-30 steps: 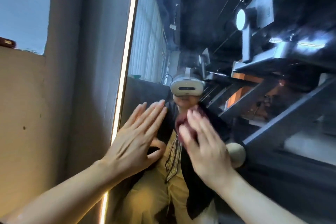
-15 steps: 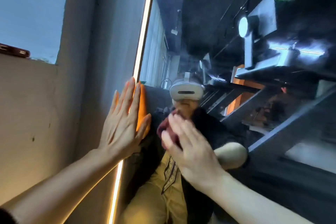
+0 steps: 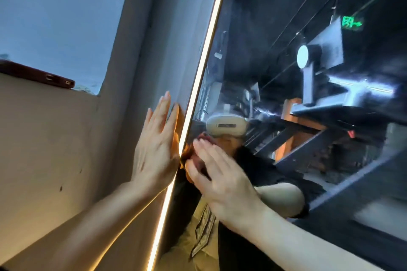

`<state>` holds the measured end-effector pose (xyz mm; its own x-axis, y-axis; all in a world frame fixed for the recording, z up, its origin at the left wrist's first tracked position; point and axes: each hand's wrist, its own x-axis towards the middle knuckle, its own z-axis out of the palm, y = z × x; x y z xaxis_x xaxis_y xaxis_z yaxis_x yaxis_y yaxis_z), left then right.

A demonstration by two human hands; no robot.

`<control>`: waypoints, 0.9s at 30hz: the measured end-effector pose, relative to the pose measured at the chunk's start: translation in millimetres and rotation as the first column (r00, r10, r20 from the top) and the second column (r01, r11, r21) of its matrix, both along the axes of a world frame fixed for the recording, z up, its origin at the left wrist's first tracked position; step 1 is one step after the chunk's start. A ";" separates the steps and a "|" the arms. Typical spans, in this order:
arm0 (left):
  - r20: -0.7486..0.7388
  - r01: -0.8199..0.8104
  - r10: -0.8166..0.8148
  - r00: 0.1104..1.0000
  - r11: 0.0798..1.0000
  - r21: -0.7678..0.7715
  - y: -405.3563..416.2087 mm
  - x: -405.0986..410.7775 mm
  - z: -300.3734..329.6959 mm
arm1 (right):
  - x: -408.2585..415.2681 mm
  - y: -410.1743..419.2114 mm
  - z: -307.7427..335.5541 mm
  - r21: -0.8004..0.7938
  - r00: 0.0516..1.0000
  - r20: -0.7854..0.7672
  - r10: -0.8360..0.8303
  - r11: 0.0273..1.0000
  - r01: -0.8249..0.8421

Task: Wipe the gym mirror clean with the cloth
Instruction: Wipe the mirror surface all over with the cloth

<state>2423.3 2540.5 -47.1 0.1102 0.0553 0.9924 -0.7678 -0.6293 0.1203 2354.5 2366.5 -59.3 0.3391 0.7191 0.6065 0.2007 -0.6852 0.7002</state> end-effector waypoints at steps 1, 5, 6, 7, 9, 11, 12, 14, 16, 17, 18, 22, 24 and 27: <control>0.018 0.001 -0.002 1.000 1.000 0.025 2.0 0.7 -1.3 | -7.2 -9.8 -6.8 -0.143 0.997 -0.072 -0.010 0.990 -0.001; 0.114 -0.013 0.003 0.993 0.997 0.081 3.2 3.3 5.7 | -6.1 -23.9 96.2 -0.053 0.997 0.072 -0.016 0.998 0.020; 0.126 -0.008 0.002 0.992 0.999 0.052 2.0 2.0 9.8 | -3.4 -20.8 136.5 0.124 0.981 0.192 -0.040 0.992 0.016; 0.130 0.006 -0.009 0.991 1.000 0.023 0.8 0.3 13.6 | -2.0 -15.4 171.6 0.281 0.956 0.276 -0.096 0.960 0.016; 0.131 0.027 -0.024 0.991 0.999 -0.018 -1.1 -1.6 21.2 | 7.2 1.1 203.8 0.462 0.931 0.329 -0.157 0.887 -0.014; 0.112 0.031 -0.028 0.993 0.999 -0.032 -1.8 -2.0 27.5 | 18.1 15.1 176.5 0.443 0.925 0.355 -0.132 0.895 -0.043; 0.102 0.035 -0.031 0.994 0.999 -0.035 -1.6 -1.5 30.7 | 20.9 17.0 144.6 0.380 0.946 0.312 -0.084 0.924 -0.043; 0.095 0.033 -0.029 0.995 0.999 -0.035 -1.6 -1.6 34.4 | 11.8 10.9 68.4 0.166 0.996 0.084 -0.021 0.986 0.007; 0.098 0.016 -0.014 0.995 1.000 -0.016 -2.1 -1.4 35.7 | -2.5 -8.3 26.5 -0.133 0.996 -0.081 -0.038 0.991 0.027; 0.113 0.014 -0.014 0.993 1.000 0.005 -2.1 -0.1 37.1 | -5.0 -18.5 31.0 -0.232 0.994 -0.102 -0.027 0.973 0.003; 0.131 0.017 -0.021 0.991 0.999 0.034 -2.2 1.0 39.2 | -4.1 -24.3 46.6 -0.269 0.996 -0.081 -0.024 0.963 0.002; 0.192 -0.008 -0.011 0.981 0.995 0.101 -4.6 7.8 56.2 | 12.3 3.0 145.4 0.042 0.986 0.147 -0.078 0.997 0.072; 0.213 -0.040 0.022 0.977 0.996 0.083 -8.4 8.8 67.0 | 26.1 21.8 178.7 0.133 0.976 0.195 -0.099 0.988 0.074; 0.219 -0.071 0.055 0.974 0.995 0.068 -10.4 8.5 82.4 | 31.7 37.5 217.1 0.158 0.953 0.293 -0.078 0.987 0.033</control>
<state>2431.7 2530.1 35.3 -0.1089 -0.0199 0.9939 -0.7290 -0.6781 -0.0935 2386.3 2404.0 157.8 0.1639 0.5974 0.7850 -0.0419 -0.7909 0.6106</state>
